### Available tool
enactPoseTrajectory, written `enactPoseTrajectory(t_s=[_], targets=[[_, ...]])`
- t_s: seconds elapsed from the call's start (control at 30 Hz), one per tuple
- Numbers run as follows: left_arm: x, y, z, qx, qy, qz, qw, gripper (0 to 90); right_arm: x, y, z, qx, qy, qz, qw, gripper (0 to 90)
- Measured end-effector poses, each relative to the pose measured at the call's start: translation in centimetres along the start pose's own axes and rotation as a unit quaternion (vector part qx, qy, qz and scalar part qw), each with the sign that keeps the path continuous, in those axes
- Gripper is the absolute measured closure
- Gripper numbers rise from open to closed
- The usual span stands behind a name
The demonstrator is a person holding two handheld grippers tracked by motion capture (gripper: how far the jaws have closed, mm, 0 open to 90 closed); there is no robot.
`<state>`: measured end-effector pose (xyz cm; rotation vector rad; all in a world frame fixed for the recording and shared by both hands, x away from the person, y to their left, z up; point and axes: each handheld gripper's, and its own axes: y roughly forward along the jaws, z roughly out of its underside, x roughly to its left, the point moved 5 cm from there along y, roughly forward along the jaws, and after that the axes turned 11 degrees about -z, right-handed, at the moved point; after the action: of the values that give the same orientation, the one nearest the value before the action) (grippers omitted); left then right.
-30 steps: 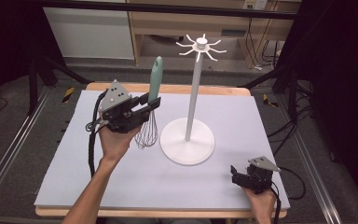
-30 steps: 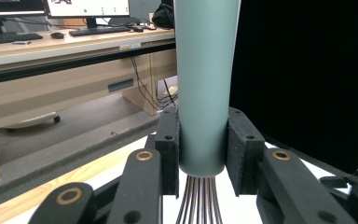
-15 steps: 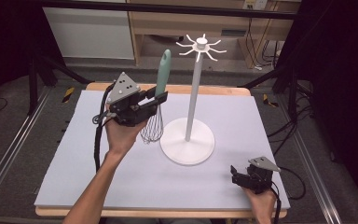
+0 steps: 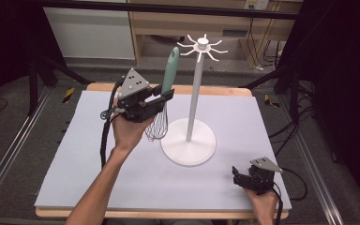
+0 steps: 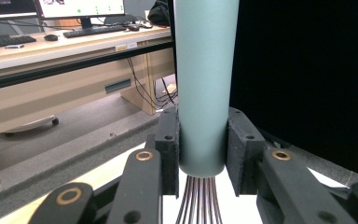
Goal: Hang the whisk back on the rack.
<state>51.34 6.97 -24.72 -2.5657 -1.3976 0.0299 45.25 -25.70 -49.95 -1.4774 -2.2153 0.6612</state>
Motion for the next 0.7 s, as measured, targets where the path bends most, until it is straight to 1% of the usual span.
enactPoseTrajectory(t_s=[0.3, 0.53, 0.57, 0.7], targets=[[-0.4, 0.4, -0.2, 0.002, 0.001, 0.003, 1.0, 68.4, 0.0, 0.0, 0.0, 0.0, 0.0, 0.0, 1.0, 11.0], [-0.6, 1.1, -0.2, 0.008, 0.004, 0.005, 1.0, 68.4, 0.0, 0.0, 0.0, -0.001, 0.0, -0.001, 1.0, 11.0], [-0.6, 1.2, -0.2, 0.009, 0.001, 0.005, 1.0, 68.4, 0.0, 0.0, 0.0, 0.0, 0.0, -0.001, 1.0, 11.0], [-0.7, 1.6, -0.1, 0.011, 0.001, 0.005, 0.9999, 68.4, -0.1, -0.1, 0.0, 0.001, 0.001, 0.0, 1.0, 11.0]])
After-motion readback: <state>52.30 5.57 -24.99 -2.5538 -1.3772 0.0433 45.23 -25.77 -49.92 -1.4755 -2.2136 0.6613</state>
